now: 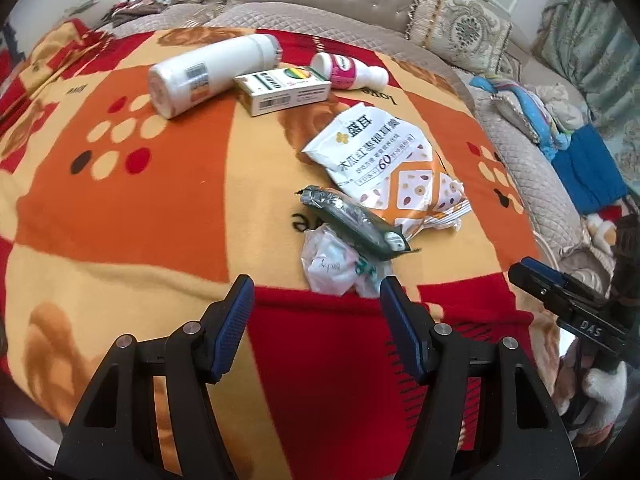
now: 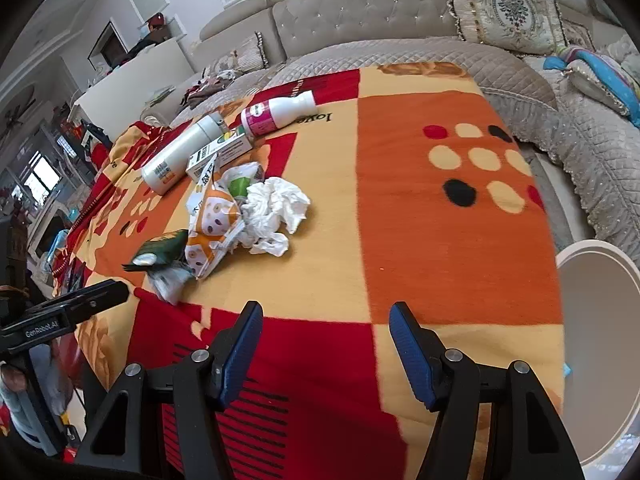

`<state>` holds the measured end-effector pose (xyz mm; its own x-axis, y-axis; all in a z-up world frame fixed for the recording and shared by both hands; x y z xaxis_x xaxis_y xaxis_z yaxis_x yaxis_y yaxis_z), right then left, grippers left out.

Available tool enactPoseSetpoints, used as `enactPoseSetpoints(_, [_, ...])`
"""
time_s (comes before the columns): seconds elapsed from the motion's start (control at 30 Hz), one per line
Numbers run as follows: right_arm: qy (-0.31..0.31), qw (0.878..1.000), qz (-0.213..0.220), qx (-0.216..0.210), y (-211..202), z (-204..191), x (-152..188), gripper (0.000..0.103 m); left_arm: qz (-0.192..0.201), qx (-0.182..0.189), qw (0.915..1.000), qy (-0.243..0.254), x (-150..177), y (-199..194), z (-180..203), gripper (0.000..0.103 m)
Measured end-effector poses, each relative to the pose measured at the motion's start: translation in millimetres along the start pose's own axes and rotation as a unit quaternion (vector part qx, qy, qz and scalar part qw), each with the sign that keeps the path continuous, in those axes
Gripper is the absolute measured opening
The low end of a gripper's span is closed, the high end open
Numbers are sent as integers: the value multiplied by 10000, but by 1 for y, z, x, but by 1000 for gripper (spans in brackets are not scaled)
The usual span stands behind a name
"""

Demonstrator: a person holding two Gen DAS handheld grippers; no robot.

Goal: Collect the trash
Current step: 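Grasp the clear plastic bag with the left tool while the right tool grasps the green biscuit packet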

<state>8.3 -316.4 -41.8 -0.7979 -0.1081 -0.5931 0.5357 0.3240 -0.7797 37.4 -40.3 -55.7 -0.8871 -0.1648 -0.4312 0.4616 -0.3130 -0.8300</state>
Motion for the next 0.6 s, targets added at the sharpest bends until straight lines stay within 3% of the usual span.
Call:
enactPoseSetpoints(0.13, [-81, 10000, -55, 7, 3, -5, -3, 63, -98, -43, 9999, 129, -2, 24, 9, 64])
enactPoseSetpoints(0.27, [-121, 9999, -93, -13, 6, -9, -4, 63, -85, 147, 9996, 232, -7, 36, 16, 62])
enactPoseSetpoints(0.3, [-120, 9999, -97, -16, 6, -10, -4, 63, -87, 210, 9995, 230, -8, 37, 17, 59])
enactPoseSetpoints(0.37, [-132, 9998, -112, -32, 8, -12, -7, 63, -152, 367, 9989, 244, -10, 38, 17, 33])
enactPoseSetpoints(0.6, [-355, 9989, -11, -304, 7, -34, -18, 63, -123, 412, 9988, 242, -19, 18, -1, 14])
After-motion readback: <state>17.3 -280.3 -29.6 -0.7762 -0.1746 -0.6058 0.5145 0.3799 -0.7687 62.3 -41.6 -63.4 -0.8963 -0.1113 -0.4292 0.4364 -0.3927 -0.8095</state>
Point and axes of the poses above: each gripper's, at about its wrist camera, not at the fingertips, and y roughly the way its jaws point, z to its right, x to its underside, the point moved 3 cm from there along y, roughly the way its jaws point, and after that the axes turned 15 degrees about -y, right-handed, at the moved point
